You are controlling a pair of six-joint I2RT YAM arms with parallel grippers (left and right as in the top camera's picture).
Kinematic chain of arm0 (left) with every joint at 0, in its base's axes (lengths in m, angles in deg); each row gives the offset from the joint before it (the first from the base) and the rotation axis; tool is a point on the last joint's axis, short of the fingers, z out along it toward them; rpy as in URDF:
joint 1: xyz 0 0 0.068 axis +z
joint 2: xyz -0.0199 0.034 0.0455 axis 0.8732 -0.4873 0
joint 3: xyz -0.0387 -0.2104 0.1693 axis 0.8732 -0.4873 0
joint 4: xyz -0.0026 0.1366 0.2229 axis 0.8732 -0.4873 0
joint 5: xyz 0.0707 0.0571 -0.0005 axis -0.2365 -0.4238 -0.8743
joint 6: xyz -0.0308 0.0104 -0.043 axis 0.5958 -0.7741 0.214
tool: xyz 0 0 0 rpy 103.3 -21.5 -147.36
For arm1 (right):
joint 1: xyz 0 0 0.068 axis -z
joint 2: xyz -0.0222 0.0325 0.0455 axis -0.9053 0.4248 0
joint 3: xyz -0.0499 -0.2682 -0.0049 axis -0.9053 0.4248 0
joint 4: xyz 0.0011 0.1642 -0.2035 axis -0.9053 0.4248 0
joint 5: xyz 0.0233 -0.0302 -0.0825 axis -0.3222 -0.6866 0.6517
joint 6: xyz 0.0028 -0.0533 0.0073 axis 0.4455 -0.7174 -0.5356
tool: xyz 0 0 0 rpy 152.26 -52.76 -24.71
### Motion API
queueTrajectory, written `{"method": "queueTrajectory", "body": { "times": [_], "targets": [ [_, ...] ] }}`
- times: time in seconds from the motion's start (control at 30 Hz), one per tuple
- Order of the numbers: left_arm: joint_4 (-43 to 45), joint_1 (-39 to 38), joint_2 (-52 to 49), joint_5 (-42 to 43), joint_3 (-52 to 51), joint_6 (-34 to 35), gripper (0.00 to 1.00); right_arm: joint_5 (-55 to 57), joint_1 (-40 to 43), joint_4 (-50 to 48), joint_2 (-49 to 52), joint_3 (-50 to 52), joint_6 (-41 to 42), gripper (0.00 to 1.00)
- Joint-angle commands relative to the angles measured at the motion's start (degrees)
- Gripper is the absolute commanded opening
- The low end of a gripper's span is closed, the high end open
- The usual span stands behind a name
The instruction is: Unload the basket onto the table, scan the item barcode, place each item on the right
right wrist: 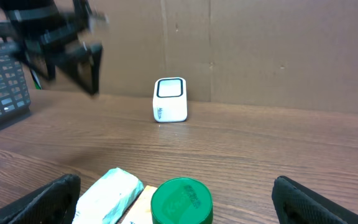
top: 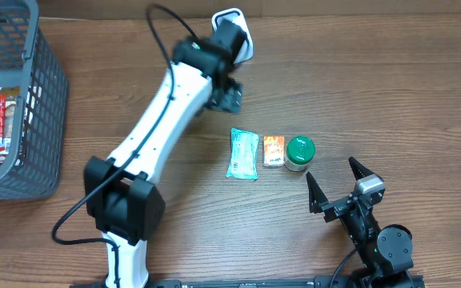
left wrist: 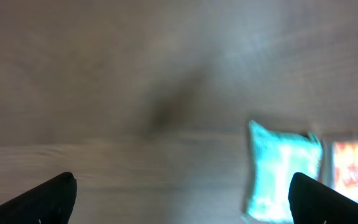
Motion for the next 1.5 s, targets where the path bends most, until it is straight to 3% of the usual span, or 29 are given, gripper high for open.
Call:
{"method": "queueTrajectory", "body": {
  "times": [0.0,0.33,0.83,1.17,1.47],
  "targets": [
    [-2.40,4.09,1.42,-6.99,11.21,-8.57,1.00,-0.28,0.28,-0.17,-0.46,0.61,0.24,1.00],
    [-2.54,22.38,1.42,-7.19,29.16,-15.15,1.00,-0.28,0.28,-0.17,-0.46,0.61,0.24,1.00],
    [-1.49,55.21,0.85,2.47,28.09,-15.56,1.00,-0.28,0.28,-0.17,-0.46,0.61,0.24,1.00],
    [7.08,63.43,0.79,2.58,11.67,-18.86,1.00,-0.28,0.28,-0.17,-0.46,0.61,0.24,1.00],
    [26.14,63.54,0.76,2.97,-10.95,-28.39,1.00,-0.28,0.28,-0.17,-0.46,0.61,0.24,1.00]
  ]
}}
